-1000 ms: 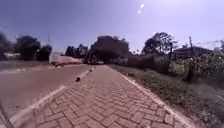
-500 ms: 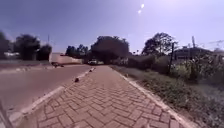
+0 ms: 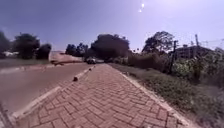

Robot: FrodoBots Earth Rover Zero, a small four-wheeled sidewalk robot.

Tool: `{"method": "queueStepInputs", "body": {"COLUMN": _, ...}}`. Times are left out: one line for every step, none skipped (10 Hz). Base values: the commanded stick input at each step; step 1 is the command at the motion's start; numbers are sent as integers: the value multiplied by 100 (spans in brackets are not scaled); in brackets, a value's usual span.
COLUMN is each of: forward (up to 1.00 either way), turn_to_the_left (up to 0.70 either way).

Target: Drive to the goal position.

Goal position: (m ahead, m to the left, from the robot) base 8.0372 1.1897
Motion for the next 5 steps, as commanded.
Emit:
{"method": "queueStepInputs", "body": {"forward": 30, "turn_to_the_left": 0}}
{"method": "queueStepInputs", "body": {"forward": 30, "turn_to_the_left": 0}}
{"method": "queueStepInputs", "body": {"forward": 30, "turn_to_the_left": 0}}
{"method": "queueStepInputs", "body": {"forward": 30, "turn_to_the_left": 0}}
{"method": "queueStepInputs", "body": {"forward": 30, "turn_to_the_left": 0}}
